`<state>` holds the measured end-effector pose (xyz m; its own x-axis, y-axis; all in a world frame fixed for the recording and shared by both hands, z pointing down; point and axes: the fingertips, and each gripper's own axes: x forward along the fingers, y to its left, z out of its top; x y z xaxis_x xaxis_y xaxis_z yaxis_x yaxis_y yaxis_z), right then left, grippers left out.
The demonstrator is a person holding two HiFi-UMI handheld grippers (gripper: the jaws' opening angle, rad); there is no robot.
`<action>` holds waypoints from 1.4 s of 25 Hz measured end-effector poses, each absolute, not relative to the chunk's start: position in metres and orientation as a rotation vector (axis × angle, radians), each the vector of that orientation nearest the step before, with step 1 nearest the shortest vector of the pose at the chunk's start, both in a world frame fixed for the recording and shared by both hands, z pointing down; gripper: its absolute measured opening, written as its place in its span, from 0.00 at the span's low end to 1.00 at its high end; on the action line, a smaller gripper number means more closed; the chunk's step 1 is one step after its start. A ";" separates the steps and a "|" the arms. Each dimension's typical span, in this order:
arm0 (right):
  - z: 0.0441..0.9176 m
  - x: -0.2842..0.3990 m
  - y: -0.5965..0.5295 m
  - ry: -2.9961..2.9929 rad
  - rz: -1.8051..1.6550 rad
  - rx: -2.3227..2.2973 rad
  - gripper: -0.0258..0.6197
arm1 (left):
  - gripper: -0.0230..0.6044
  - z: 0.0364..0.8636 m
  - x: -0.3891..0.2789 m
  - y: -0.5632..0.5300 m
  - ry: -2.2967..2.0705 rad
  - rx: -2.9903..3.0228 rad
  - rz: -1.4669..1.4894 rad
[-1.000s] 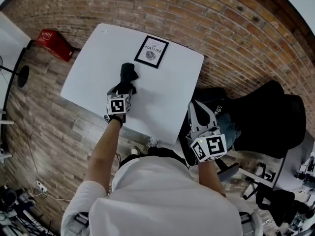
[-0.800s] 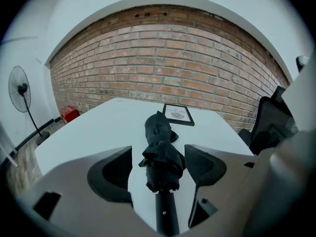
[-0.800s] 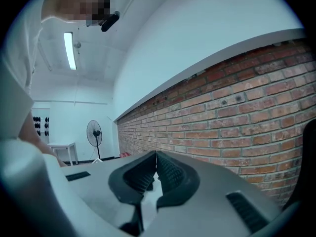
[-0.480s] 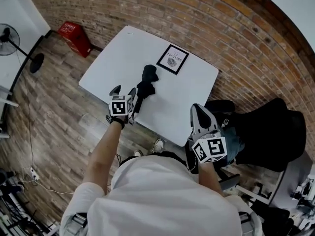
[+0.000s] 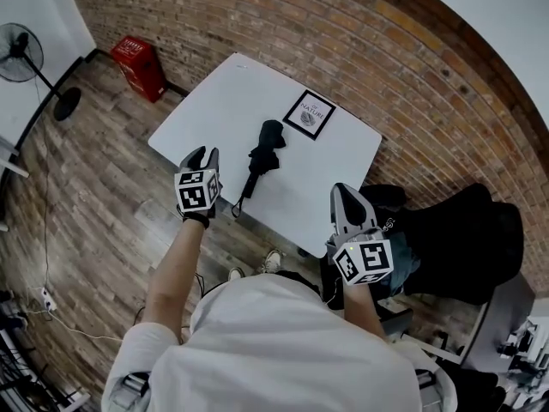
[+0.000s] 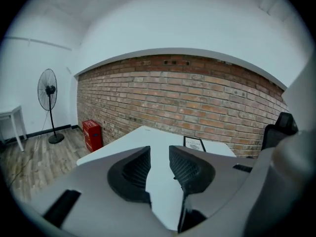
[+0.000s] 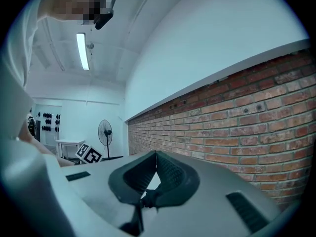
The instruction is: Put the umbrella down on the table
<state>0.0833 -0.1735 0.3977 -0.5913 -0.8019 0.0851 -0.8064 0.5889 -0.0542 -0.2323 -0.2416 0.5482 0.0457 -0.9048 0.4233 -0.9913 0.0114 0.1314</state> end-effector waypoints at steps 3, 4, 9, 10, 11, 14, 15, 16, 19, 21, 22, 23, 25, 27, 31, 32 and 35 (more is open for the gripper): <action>0.399 0.079 -0.167 -2.740 0.136 1.386 0.07 | 0.15 0.530 -0.238 -0.237 -1.942 1.954 0.270; 0.399 0.077 -0.166 -2.738 0.134 1.383 0.07 | 0.14 0.525 -0.239 -0.236 -1.943 1.963 0.262; 0.390 0.064 -0.167 -2.753 0.121 1.374 0.07 | 0.09 0.491 -0.244 -0.227 -1.942 2.034 0.203; 0.387 0.062 -0.169 -2.761 0.119 1.375 0.07 | 0.09 0.481 -0.245 -0.224 -1.945 2.054 0.188; 0.384 0.061 -0.170 -2.770 0.120 1.378 0.07 | 0.08 0.470 -0.245 -0.221 -1.950 2.078 0.177; 0.373 0.062 -0.178 -2.791 0.116 1.389 0.07 | 0.08 0.431 -0.246 -0.212 -1.986 2.167 0.166; 0.370 0.063 -0.181 -2.793 0.108 1.394 0.07 | 0.08 0.416 -0.247 -0.208 -2.003 2.198 0.159; 0.366 0.064 -0.184 -2.794 0.098 1.401 0.07 | 0.08 0.401 -0.248 -0.204 -2.019 2.228 0.145; 0.357 0.070 -0.193 -2.792 0.072 1.431 0.07 | 0.08 0.357 -0.254 -0.189 -2.072 2.297 0.075; 0.351 0.073 -0.198 -2.793 0.054 1.452 0.07 | 0.08 0.332 -0.261 -0.176 -2.120 2.327 0.023; 0.349 0.075 -0.201 -2.793 0.044 1.464 0.07 | 0.08 0.321 -0.265 -0.169 -2.150 2.336 0.005; 0.346 0.078 -0.203 -2.791 0.034 1.477 0.07 | 0.08 0.312 -0.270 -0.162 -2.181 2.344 -0.003; 0.341 0.087 -0.207 -2.782 0.021 1.512 0.07 | 0.08 0.300 -0.278 -0.149 -2.240 2.348 0.002; 0.337 0.101 -0.211 -2.765 0.015 1.556 0.07 | 0.08 0.292 -0.284 -0.137 -2.276 2.343 -0.007; 0.330 0.133 -0.218 -2.741 0.006 1.641 0.07 | 0.08 0.281 -0.284 -0.117 -2.295 2.379 -0.064; 0.329 0.140 -0.220 -2.734 0.006 1.662 0.07 | 0.08 0.281 -0.282 -0.112 -2.305 2.391 -0.066; 0.331 0.165 -0.223 -2.693 0.012 1.741 0.07 | 0.08 0.285 -0.277 -0.100 -2.325 2.394 -0.052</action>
